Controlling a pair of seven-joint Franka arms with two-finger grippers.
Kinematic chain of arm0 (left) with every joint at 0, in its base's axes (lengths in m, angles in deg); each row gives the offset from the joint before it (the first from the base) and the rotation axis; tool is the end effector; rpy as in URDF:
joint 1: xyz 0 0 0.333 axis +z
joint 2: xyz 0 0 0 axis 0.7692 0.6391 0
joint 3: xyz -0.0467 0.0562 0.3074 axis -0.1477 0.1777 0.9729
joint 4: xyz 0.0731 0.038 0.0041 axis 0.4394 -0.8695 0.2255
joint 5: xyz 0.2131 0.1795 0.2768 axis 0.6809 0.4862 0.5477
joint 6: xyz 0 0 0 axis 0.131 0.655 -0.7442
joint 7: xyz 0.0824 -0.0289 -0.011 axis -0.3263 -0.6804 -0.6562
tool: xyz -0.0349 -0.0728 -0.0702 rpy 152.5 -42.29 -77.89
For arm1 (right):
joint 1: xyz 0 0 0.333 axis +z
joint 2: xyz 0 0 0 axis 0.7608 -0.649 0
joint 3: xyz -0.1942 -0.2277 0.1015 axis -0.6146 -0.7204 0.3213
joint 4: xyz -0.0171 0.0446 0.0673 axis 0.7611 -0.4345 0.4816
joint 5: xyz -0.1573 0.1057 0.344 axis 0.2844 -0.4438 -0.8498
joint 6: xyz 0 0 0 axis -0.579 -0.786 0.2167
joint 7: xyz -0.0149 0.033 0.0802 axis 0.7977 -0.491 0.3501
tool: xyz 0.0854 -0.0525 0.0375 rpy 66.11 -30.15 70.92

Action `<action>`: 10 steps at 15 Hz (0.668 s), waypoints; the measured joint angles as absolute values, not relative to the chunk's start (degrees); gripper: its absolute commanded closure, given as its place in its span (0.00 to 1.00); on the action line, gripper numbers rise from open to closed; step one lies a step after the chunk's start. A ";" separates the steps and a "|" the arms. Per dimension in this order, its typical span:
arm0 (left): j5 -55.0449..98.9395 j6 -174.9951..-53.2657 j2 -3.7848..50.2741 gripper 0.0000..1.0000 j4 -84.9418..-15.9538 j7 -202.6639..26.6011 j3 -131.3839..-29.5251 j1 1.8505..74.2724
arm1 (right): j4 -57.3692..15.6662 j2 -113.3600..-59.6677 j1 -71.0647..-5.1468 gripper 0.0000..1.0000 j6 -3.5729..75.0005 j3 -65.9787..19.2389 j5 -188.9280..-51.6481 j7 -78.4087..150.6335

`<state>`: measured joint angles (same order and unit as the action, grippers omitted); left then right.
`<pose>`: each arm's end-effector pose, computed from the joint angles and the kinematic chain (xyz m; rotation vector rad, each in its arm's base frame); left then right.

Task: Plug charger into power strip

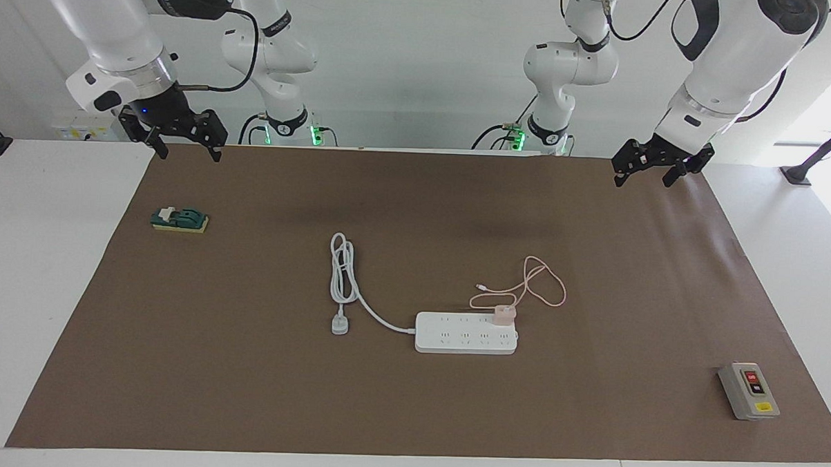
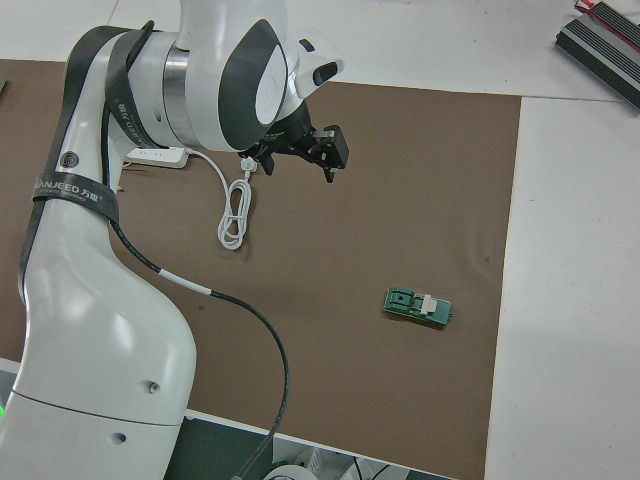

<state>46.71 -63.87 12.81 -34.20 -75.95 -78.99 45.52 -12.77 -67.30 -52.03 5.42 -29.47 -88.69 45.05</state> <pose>0.5427 -0.0610 0.6027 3.1369 -0.0810 -0.1203 0.5256 -0.0146 0.6132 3.1198 -0.0618 -0.1229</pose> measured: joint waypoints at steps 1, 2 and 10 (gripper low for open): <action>46.71 -63.74 13.45 0.00 -33.38 -75.95 -78.99 45.52 | -12.77 -67.30 -52.03 0.00 5.42 -29.47 -88.69 45.05; 46.71 -63.69 13.91 0.00 -32.90 -75.95 -78.98 45.52 | -12.77 -67.30 -52.03 0.00 5.42 -29.47 -88.69 45.05; 46.73 -63.56 14.48 0.00 -32.60 -75.95 -78.89 45.52 | -12.77 -67.30 -52.03 0.00 5.42 -29.47 -88.69 45.05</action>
<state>46.73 -63.56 14.48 -32.60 -75.95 -78.89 45.52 -12.77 -67.30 -52.03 5.42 -29.47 -88.69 45.05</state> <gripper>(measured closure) 0.000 0.000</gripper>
